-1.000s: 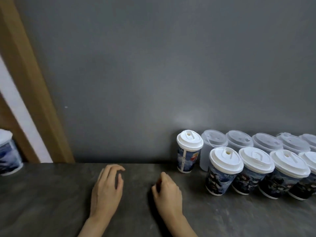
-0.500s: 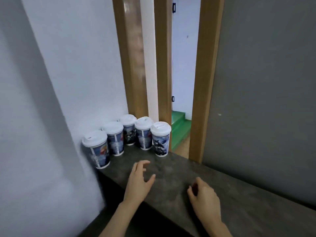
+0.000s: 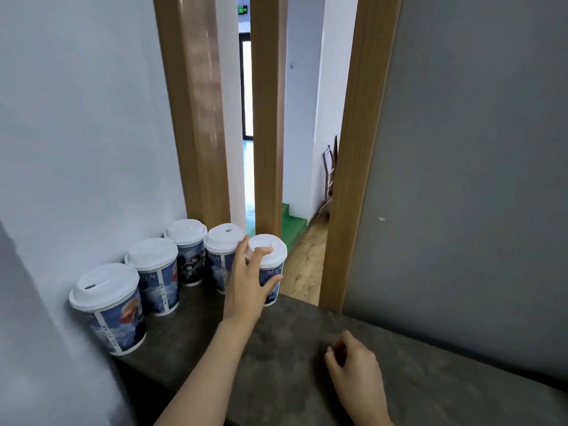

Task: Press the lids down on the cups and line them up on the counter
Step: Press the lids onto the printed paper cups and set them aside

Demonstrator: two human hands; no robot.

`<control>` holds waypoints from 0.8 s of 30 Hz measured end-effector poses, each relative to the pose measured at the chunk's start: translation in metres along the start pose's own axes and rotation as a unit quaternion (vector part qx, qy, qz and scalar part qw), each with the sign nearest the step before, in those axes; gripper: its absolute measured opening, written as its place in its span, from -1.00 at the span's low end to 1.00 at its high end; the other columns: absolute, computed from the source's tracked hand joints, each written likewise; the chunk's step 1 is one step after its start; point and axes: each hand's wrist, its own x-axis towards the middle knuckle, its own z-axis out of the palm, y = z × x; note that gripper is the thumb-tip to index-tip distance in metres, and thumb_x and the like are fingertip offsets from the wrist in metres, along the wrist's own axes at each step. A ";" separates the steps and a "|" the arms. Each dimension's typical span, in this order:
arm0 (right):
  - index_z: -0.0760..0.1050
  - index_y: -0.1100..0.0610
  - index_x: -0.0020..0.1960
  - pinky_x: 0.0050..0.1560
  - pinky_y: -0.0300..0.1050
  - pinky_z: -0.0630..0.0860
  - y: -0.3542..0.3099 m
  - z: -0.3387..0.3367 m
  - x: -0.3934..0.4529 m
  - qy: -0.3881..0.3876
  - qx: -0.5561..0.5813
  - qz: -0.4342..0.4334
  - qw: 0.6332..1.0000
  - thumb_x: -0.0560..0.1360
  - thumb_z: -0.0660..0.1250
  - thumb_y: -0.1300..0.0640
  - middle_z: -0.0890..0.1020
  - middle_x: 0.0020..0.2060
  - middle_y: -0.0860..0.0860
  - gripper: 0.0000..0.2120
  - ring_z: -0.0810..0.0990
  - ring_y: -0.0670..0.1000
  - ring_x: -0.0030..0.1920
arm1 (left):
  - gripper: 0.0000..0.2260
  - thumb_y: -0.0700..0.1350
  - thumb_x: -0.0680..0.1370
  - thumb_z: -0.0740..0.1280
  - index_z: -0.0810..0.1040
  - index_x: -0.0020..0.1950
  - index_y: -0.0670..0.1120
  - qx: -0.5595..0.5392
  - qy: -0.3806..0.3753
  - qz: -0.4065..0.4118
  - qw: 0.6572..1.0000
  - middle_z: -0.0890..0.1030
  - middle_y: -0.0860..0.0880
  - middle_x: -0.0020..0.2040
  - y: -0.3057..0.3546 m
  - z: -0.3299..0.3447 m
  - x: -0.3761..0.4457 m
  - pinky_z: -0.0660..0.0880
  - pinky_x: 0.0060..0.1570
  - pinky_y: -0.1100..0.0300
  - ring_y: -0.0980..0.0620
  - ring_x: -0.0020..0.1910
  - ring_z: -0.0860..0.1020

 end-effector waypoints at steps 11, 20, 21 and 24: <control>0.32 -0.06 0.35 0.16 -0.24 0.49 0.018 -0.002 -0.001 -0.026 0.280 -0.003 0.960 0.32 0.61 -0.05 0.60 0.13 -0.17 -0.29 0.59 -0.22 0.10 | -0.73 -0.03 0.56 0.34 0.41 0.22 -0.01 -0.234 0.123 0.078 0.961 0.46 -0.01 0.33 0.030 0.024 -0.054 0.34 0.33 0.31 0.08 0.36 0.41; 0.42 -0.09 0.20 0.02 -0.25 0.56 0.059 -0.063 -0.004 -0.008 0.258 -0.029 0.966 0.20 0.62 0.16 0.63 0.07 -0.16 -0.34 0.64 -0.12 0.09 | -0.69 0.02 0.65 0.15 0.40 0.39 0.06 -0.259 0.053 0.070 0.962 0.44 0.11 0.37 0.065 0.063 -0.104 0.30 0.32 0.37 0.07 0.38 0.43; 0.41 -0.10 0.17 -0.01 -0.25 0.57 0.066 -0.069 -0.005 0.010 0.260 -0.023 0.965 0.18 0.62 0.23 0.62 0.05 -0.16 -0.33 0.64 -0.12 0.05 | -0.68 -0.01 0.65 0.16 0.40 0.40 0.04 -0.236 0.030 0.093 0.967 0.43 0.09 0.39 0.067 0.065 -0.105 0.30 0.33 0.36 0.06 0.39 0.42; 0.37 -0.16 0.11 -0.09 -0.29 0.55 0.073 -0.073 -0.008 0.022 0.263 -0.017 0.964 0.16 0.60 0.27 0.60 0.01 -0.24 -0.32 0.65 -0.14 0.00 | -0.60 -0.06 0.63 0.21 0.32 0.47 0.14 -0.212 -0.017 0.127 0.969 0.36 0.12 0.45 0.068 0.066 -0.108 0.29 0.36 0.33 0.13 0.43 0.36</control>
